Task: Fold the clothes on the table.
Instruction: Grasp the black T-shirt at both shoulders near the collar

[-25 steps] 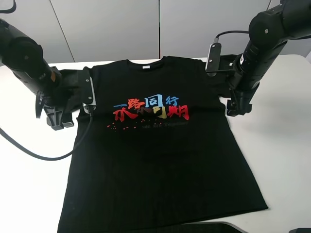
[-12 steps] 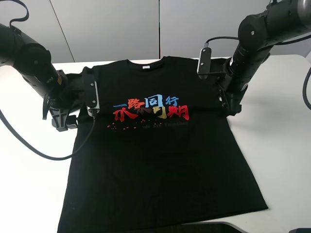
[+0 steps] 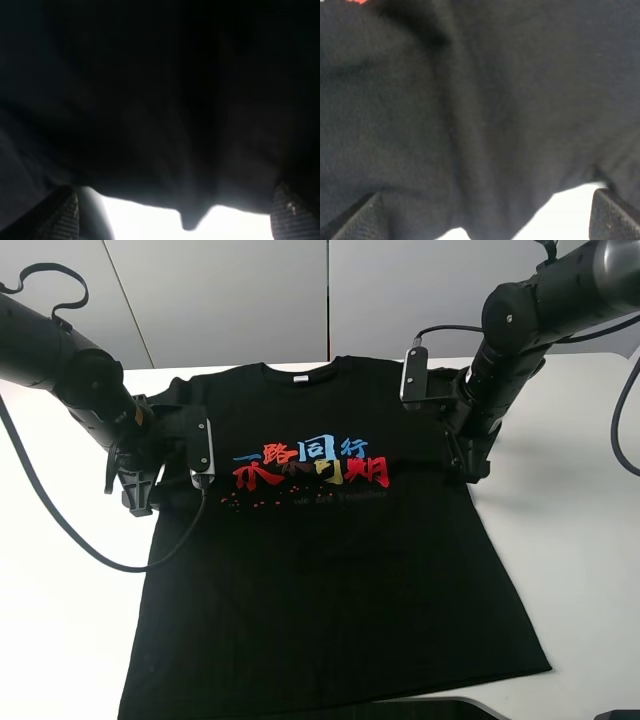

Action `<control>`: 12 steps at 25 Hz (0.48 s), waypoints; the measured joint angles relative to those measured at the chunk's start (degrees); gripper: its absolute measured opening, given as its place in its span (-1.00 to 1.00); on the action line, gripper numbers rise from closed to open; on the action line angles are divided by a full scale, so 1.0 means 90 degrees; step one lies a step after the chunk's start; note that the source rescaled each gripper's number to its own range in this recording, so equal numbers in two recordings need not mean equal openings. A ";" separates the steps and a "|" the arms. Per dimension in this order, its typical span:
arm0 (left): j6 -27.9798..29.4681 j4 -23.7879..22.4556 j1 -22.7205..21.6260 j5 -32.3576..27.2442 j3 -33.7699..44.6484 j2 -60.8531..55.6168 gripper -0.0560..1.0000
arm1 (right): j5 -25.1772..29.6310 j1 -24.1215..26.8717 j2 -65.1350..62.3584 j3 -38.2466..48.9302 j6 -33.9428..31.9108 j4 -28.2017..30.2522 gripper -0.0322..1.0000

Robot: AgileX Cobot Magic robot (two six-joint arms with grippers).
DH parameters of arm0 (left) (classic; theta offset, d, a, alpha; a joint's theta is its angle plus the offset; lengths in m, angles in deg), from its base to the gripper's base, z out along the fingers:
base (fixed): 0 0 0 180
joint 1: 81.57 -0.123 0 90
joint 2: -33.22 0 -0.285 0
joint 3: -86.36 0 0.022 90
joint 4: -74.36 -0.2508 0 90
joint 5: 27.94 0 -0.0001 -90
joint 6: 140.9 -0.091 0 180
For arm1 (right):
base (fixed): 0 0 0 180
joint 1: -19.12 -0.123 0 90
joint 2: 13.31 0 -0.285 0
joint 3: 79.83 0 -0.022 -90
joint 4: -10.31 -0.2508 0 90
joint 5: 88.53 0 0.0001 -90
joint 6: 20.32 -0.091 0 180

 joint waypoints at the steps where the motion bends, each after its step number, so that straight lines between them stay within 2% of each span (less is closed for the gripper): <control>1: 0.0000 0.0000 0.0000 0.0027 -0.0053 0.0031 1.00 | -0.0014 0.0000 0.0059 0.0000 0.0012 -0.0005 0.76; 5: 0.0000 0.0000 0.0000 0.0225 -0.0158 0.0050 1.00 | -0.0149 0.0000 0.0227 -0.0038 0.0026 -0.0017 0.69; 9: 0.0000 0.0000 0.0000 0.0283 -0.0158 0.0050 1.00 | -0.0165 0.0000 0.0354 -0.0246 0.0036 -0.0050 0.52; 12: 0.0000 0.0000 0.0000 0.0310 -0.0158 0.0050 1.00 | -0.0169 0.0000 0.0431 -0.0337 0.0056 -0.0160 0.50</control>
